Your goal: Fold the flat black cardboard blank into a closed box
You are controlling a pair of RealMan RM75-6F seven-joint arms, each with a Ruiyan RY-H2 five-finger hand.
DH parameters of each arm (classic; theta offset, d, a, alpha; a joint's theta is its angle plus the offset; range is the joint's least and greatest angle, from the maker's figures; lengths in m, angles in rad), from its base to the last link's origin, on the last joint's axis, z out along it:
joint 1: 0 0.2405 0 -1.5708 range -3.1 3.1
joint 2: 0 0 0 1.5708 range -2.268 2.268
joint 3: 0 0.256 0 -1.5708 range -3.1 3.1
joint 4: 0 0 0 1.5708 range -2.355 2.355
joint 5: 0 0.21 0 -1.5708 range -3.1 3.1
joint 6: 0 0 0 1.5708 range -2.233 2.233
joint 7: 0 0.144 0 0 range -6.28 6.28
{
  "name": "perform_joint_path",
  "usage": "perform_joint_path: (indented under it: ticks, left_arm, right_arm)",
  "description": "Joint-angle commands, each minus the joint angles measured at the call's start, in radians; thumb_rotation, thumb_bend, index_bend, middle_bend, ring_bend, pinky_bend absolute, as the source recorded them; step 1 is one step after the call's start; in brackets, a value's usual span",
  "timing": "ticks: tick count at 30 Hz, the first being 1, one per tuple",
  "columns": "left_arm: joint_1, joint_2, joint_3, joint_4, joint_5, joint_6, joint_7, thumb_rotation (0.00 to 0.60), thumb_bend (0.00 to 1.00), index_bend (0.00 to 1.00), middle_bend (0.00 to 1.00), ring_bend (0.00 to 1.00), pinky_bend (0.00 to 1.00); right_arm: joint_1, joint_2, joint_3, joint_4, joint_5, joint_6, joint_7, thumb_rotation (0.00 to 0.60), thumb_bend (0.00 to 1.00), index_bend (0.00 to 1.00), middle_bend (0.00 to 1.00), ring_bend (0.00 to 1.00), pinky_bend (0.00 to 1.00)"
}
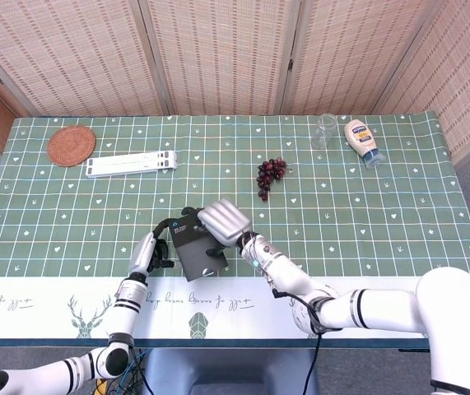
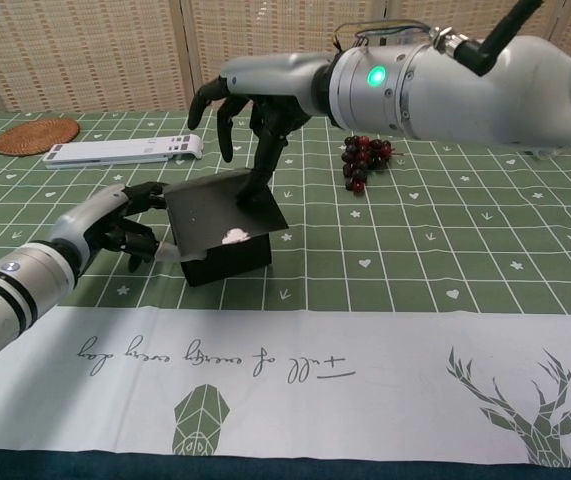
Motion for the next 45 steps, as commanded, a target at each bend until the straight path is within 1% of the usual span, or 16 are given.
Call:
perform_joint_path:
  ticks: [1,3,5,9,15,21,27,32,36,39,43,45]
  left_arm:
    - [0.003,0.026,0.001,-0.037,-0.012,-0.029,0.017,0.6,0.11,0.11,0.23,0.67,0.75]
    - [0.006,0.047,0.002,-0.07,-0.014,-0.044,0.017,0.6,0.11,0.04,0.17,0.64,0.75]
    - [0.008,0.07,0.005,-0.103,-0.015,-0.059,0.021,0.6,0.11,0.0,0.11,0.59,0.75]
    - [0.007,0.104,0.012,-0.151,-0.019,-0.08,0.039,0.6,0.11,0.0,0.06,0.56,0.74]
    - [-0.001,0.129,0.014,-0.186,-0.025,-0.091,0.072,0.6,0.11,0.0,0.0,0.53,0.74]
    - [0.002,0.185,0.01,-0.218,-0.051,-0.115,0.077,0.6,0.11,0.0,0.0,0.52,0.74]
    - [0.011,0.222,0.015,-0.198,-0.048,-0.073,0.126,0.6,0.11,0.0,0.0,0.52,0.74]
    - [0.02,0.253,0.01,-0.203,-0.058,-0.061,0.134,0.6,0.11,0.0,0.0,0.52,0.74]
    - [0.024,0.265,0.013,-0.183,-0.032,-0.024,0.158,0.6,0.11,0.0,0.0,0.52,0.74]
    - [0.03,0.276,0.015,-0.179,-0.027,-0.019,0.154,0.6,0.11,0.0,0.0,0.52,0.73]
    - [0.037,0.296,0.029,-0.165,-0.01,-0.019,0.156,0.6,0.11,0.0,0.0,0.52,0.73]
    - [0.043,0.301,0.03,-0.156,-0.002,-0.016,0.137,0.6,0.11,0.0,0.0,0.52,0.73]
  right_arm:
    - [0.002,-0.014,-0.014,0.005,-0.012,0.015,-0.025,0.6,0.0,0.19,0.4,0.8,1.0]
    - [0.0,-0.023,-0.018,0.011,-0.016,0.025,-0.037,0.6,0.0,0.19,0.39,0.8,1.0]
    - [0.0,-0.029,-0.018,0.014,-0.011,0.024,-0.042,0.6,0.0,0.19,0.39,0.8,1.0]
    - [-0.002,-0.037,-0.017,0.011,-0.007,0.028,-0.052,0.6,0.0,0.19,0.39,0.8,1.0]
    - [-0.008,-0.038,-0.024,-0.004,-0.016,0.044,-0.078,0.6,0.0,0.19,0.39,0.8,1.0]
    - [-0.02,-0.027,-0.03,-0.032,-0.032,0.065,-0.099,0.6,0.0,0.19,0.37,0.8,1.0]
    - [-0.031,-0.031,-0.052,-0.051,-0.064,0.088,-0.139,0.6,0.0,0.19,0.34,0.8,1.0]
    - [-0.037,-0.055,-0.064,-0.047,-0.085,0.112,-0.173,0.6,0.0,0.19,0.32,0.8,1.0]
    - [-0.047,-0.082,-0.079,-0.033,-0.108,0.138,-0.207,0.6,0.0,0.19,0.3,0.79,1.0]
    - [-0.057,-0.099,-0.081,-0.023,-0.113,0.15,-0.213,0.6,0.0,0.19,0.29,0.79,1.0]
    - [-0.071,-0.112,-0.08,-0.009,-0.118,0.16,-0.217,0.6,0.0,0.19,0.29,0.79,1.0]
    - [-0.079,-0.122,-0.081,0.003,-0.127,0.167,-0.216,0.6,0.0,0.19,0.29,0.79,1.0]
